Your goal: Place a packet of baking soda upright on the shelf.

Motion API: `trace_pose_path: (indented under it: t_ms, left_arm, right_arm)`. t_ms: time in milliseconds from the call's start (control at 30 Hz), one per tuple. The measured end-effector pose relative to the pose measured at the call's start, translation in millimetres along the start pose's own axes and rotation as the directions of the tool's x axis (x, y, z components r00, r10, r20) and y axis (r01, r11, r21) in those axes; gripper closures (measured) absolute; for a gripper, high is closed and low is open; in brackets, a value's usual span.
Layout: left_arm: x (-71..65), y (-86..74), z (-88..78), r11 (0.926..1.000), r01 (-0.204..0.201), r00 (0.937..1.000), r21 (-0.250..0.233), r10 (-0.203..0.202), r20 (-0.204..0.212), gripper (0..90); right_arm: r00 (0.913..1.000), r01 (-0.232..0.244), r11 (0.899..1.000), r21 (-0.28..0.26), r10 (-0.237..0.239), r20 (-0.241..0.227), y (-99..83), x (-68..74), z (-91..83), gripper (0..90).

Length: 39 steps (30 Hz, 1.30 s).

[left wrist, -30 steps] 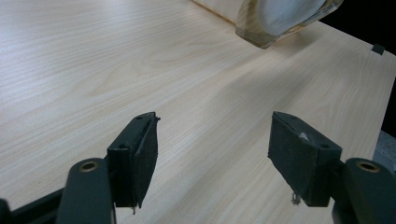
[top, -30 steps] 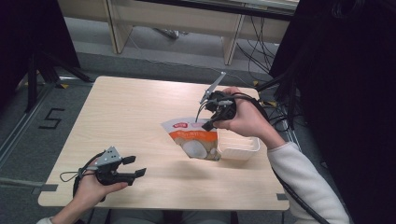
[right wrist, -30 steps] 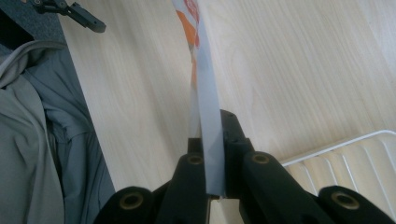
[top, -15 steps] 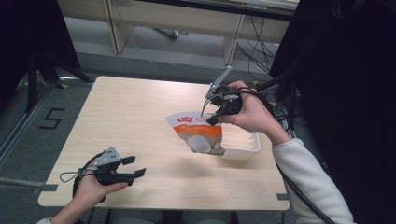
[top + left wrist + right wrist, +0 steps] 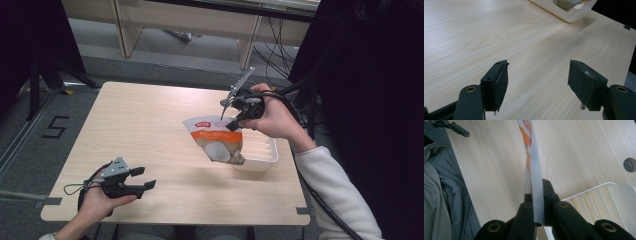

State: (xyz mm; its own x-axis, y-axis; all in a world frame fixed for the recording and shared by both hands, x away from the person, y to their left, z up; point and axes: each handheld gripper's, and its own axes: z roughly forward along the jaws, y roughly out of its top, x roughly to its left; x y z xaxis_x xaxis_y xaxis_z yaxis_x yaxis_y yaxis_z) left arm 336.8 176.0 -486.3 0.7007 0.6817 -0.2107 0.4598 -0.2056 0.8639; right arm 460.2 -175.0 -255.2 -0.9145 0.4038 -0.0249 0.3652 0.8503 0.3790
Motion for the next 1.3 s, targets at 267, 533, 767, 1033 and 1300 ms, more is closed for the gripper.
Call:
trace_pose_path:
  t_ms: [267, 533, 767, 1033, 1300]
  left_arm:
    - [0.2, -0.1, 0.7, 1.0000, -0.007, 1.0000, -0.004, 0.007, 0.004, 31.3]
    - [-0.4, -0.7, 1.4, 1.0000, 0.006, 1.0000, -0.004, -0.006, -0.003, 30.9]
    - [-0.3, -0.9, 1.6, 1.0000, 0.006, 1.0000, -0.001, -0.006, -0.003, 30.8]
    - [0.0, -1.1, 2.0, 1.0000, 0.006, 1.0000, -0.001, -0.006, -0.001, 30.8]
    - [0.3, -1.1, 2.2, 1.0000, 0.006, 1.0000, 0.000, -0.006, -0.002, 30.8]
  right_arm:
    - [1.0000, 0.005, 1.000, -0.008, -0.005, 0.003, -1.4, -6.6, -8.7, 90.0]
    - [0.9999, -0.008, 1.000, -0.016, 0.008, 0.012, -6.2, -15.0, -15.2, 90.0]
    - [0.9999, -0.005, 1.000, -0.016, 0.005, 0.015, -10.4, -20.3, -18.5, 90.0]
    - [0.9996, -0.014, 1.000, -0.013, 0.014, 0.026, -15.3, -24.8, -27.7, 90.0]
    - [0.9995, -0.006, 1.000, -0.006, 0.007, 0.029, -21.4, -30.2, -32.5, 90.0]
